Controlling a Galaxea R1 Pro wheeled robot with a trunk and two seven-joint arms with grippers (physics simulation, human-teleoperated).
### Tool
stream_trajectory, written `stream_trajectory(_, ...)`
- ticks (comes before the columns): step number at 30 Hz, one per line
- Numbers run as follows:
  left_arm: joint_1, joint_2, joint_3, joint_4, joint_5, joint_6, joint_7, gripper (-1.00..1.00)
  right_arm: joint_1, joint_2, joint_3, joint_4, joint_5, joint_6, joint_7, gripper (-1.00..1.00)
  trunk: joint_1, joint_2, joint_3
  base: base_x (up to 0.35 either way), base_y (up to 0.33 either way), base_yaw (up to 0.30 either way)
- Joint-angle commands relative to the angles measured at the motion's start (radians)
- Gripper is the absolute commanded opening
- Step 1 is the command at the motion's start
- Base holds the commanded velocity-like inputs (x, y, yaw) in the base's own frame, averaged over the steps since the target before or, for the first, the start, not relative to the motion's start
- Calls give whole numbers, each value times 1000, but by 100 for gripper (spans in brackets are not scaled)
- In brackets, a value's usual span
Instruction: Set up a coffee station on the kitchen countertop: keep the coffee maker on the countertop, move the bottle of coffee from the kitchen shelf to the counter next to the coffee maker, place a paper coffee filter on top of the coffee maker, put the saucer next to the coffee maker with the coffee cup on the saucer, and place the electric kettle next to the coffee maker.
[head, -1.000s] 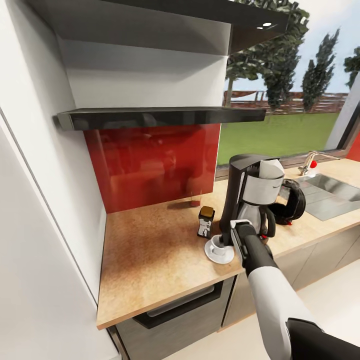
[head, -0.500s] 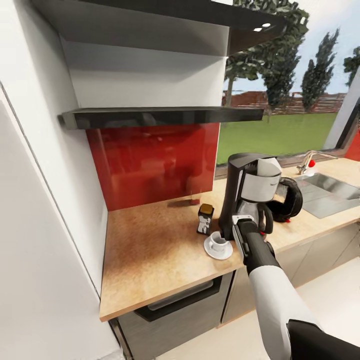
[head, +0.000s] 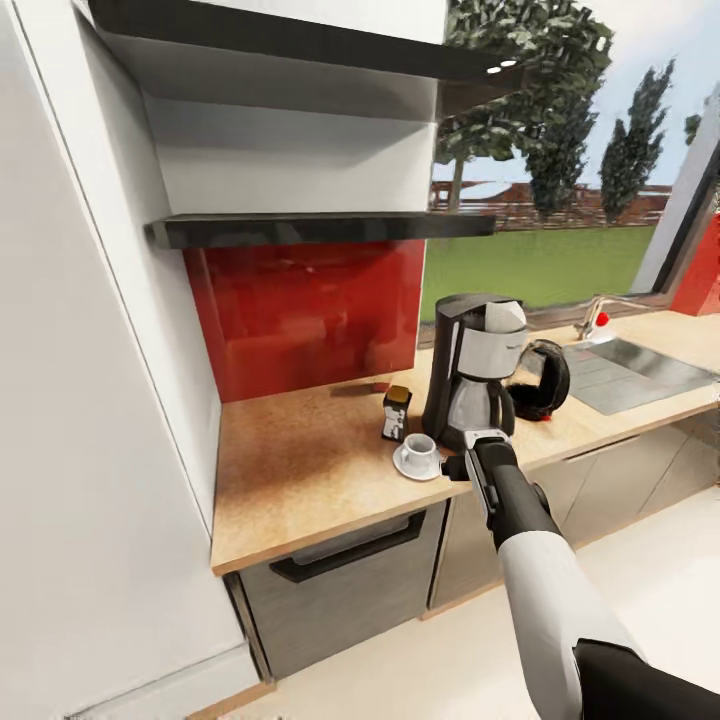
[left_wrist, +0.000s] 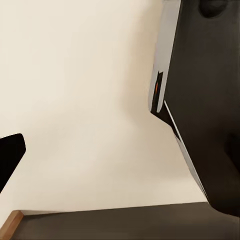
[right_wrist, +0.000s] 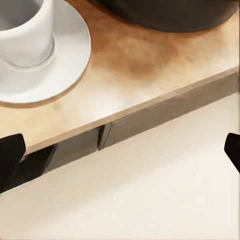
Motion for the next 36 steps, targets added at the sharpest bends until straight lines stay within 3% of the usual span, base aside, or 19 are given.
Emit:
stream_trajectory(1,0,0,9,-2,-8,3,-6,100,-1,0,-2,-1,-1,3,-2,100,0,-2,-2,-215,-113,-26)
stream_trajectory(23,-1,-3,9,-5,-8,3,-6,100,0,-9,-6,11,2,4,-2,100,0,-2,-2,-17,-7,-261)
stream_trajectory(25,-1,-3,9,-5,-8,3,-6,100,1,-32,-7,11,2,4,-2,100,0,-2,-2,0,0,-278)
stream_trajectory(31,-1,-4,9,-5,-9,3,-6,100,9,-58,-7,28,2,4,-1,100,0,-2,-2,0,0,-278)
stream_trajectory(36,-1,-5,7,-6,-9,1,-6,100,14,-74,-7,138,2,4,-1,100,0,-2,-2,0,0,-278)
